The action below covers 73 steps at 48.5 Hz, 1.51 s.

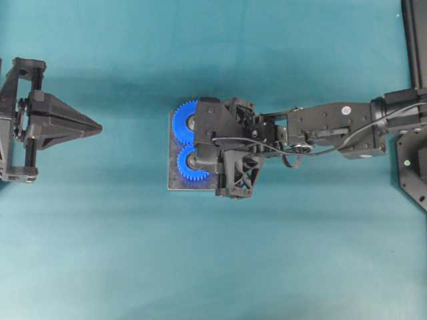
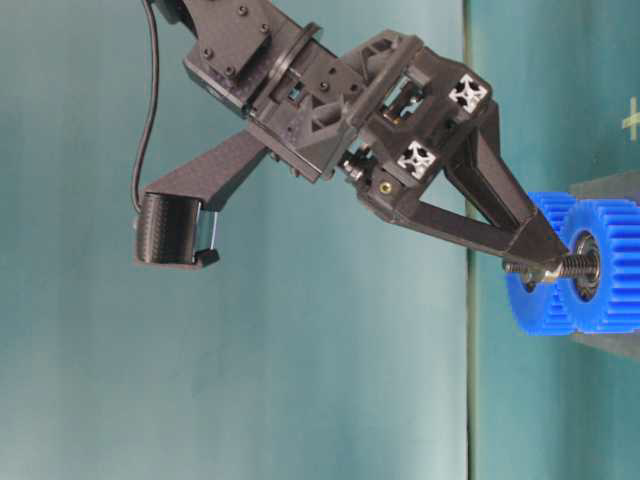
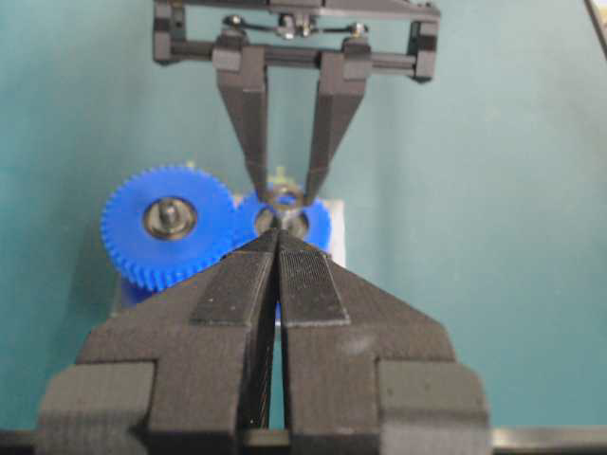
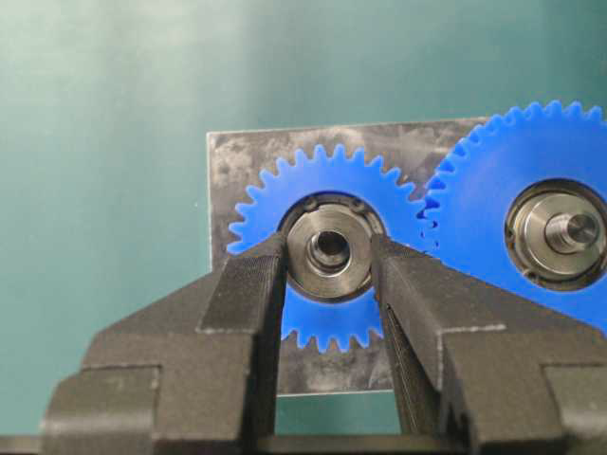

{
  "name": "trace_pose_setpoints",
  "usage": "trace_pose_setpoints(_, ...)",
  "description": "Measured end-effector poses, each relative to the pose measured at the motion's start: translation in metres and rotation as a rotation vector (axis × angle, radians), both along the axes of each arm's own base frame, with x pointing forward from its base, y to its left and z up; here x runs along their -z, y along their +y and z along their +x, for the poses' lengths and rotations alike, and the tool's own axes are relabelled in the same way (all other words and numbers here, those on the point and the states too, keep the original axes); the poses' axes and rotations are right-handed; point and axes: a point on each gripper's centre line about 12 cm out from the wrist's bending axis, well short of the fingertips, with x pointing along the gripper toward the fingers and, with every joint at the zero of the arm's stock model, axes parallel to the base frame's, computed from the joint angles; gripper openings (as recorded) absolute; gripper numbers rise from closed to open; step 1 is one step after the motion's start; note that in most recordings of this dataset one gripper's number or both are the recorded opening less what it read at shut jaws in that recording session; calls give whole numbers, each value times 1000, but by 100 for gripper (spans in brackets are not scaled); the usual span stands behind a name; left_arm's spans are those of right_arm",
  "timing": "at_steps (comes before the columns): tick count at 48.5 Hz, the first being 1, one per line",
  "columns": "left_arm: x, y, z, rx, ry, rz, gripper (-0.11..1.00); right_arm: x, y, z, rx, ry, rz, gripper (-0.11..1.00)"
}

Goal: Insert the washer onto the shaft.

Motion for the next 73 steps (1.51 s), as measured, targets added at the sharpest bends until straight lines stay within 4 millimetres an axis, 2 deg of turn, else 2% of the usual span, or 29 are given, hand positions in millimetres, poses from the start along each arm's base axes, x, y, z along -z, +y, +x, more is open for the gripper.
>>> trace_pose_setpoints(70, 2, 0, -7, -1, -9, -1, 1, 5, -4, 4, 11, 12, 0, 34)
trace_pose_setpoints(73, 2, 0, -7, -2, -9, -1, 1, 5, -4, 4, 11, 12, 0, 42)
